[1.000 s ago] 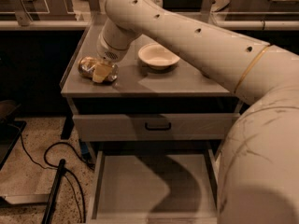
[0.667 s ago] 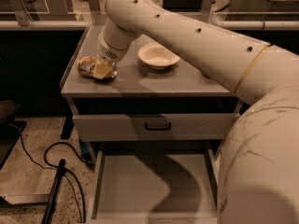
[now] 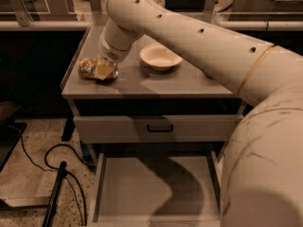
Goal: Place orange can into middle drawer
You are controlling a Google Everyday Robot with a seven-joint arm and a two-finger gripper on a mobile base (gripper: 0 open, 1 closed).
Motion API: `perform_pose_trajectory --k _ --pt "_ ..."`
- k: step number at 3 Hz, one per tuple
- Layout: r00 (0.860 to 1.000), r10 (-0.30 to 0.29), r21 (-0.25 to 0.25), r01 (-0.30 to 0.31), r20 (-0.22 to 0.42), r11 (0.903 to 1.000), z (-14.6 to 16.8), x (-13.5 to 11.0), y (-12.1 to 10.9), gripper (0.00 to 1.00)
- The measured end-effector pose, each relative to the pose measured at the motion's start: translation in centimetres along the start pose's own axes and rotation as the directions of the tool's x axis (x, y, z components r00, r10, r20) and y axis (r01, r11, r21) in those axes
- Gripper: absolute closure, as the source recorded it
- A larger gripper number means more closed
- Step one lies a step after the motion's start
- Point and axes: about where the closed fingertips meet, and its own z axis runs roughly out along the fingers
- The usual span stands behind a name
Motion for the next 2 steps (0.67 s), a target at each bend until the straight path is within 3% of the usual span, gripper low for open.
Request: perform_pose_trajectory --k 1,2 --pt "1.000 -0.020 0.037 0.021 -0.023 0.9991 -0.6 -0.4 0.4 1.00" --pt "1.000 -0.005 0.111 0.007 -0.016 0.9938 -3.0 -0.6 1.4 1.00"
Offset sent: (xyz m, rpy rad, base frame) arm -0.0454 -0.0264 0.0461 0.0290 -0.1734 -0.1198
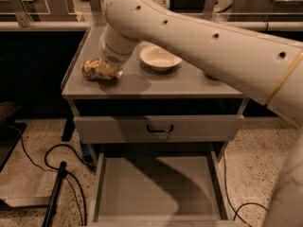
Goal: Place orange can into middle drawer
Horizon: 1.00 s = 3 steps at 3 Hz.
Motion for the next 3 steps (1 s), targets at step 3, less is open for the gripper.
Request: perform_pose_trajectory --k 3 --pt "1.000 0.021 0.068 -0.021 0.001 0.9975 -4.1 0.6 3.1 1.00"
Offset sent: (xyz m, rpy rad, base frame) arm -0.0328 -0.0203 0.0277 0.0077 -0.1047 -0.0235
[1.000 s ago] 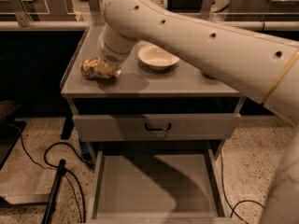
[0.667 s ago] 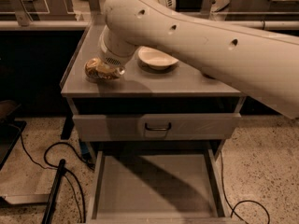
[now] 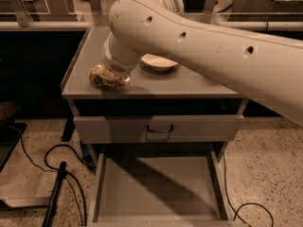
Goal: Place orange can into middle drawer
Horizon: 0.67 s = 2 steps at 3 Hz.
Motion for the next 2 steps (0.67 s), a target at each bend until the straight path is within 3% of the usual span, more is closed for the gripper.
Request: perform_pose_trajectory --k 2 --pt "0.993 0.119 0.021 -0.119 0.003 0.9927 -3.6 1.8 5.5 1.00"
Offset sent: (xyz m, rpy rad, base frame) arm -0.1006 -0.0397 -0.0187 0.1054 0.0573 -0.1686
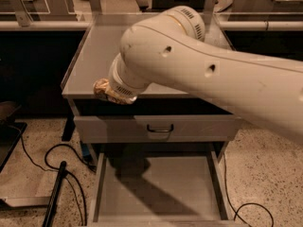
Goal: Place orange can into middle drawer
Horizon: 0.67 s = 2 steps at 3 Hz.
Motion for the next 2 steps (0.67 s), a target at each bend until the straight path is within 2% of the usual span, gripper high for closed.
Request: perform_pose_trajectory --k 1,2 --pt "0.999 0.040 0.020 -0.040 0.000 0.9990 -1.4 0.9 1.7 1.00" --pt "0.996 0.093 0.075 -0.093 0.006 0.9929 -3.9 2.4 4.2 1.00"
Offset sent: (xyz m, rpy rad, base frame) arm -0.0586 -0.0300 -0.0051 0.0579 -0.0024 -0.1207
